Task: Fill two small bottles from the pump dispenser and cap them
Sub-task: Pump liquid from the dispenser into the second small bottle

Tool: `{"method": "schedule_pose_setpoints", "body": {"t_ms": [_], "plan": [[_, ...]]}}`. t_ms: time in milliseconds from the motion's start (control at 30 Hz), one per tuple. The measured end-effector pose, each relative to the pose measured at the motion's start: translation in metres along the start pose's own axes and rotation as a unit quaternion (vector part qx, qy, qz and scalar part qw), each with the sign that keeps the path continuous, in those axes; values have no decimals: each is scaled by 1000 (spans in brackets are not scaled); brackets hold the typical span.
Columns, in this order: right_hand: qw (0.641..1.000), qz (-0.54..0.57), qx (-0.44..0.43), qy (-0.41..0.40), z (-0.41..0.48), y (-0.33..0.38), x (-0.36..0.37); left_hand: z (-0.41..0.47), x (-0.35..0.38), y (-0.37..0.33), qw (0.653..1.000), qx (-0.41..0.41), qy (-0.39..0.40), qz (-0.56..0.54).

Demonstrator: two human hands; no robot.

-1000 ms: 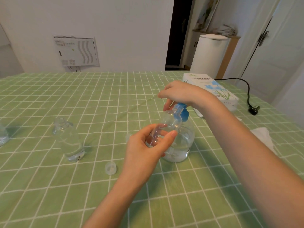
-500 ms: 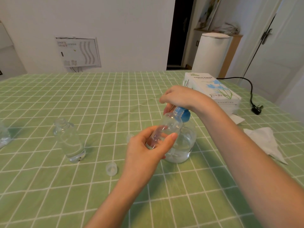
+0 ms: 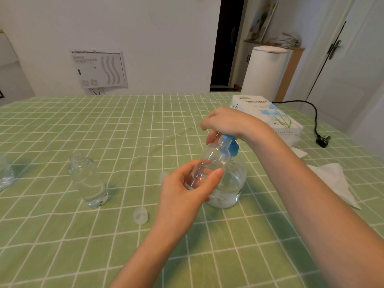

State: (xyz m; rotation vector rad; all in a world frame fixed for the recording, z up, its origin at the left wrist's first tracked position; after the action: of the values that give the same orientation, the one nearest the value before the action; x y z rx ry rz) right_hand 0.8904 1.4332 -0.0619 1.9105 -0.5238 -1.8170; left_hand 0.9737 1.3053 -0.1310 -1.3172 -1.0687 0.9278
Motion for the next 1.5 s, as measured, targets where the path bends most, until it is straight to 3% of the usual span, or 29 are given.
{"method": "schedule_pose_setpoints", "body": {"t_ms": [1500], "plan": [[999,-46,-28,-4,4,2,-2,2,0,0,1000,5,2,4]]}}
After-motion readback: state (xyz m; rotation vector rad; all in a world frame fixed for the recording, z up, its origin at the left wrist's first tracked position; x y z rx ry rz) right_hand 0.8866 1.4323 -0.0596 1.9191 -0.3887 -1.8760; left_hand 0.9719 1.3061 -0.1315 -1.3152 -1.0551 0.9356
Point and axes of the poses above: each hand's wrist, its own z-axis towards the middle knuckle, its own x-axis out of the palm, y = z × x, the point moved 4 cm from there along z, towards the middle knuckle, and after that the axes turned 14 degrees about -x, right-handed, at the moved point
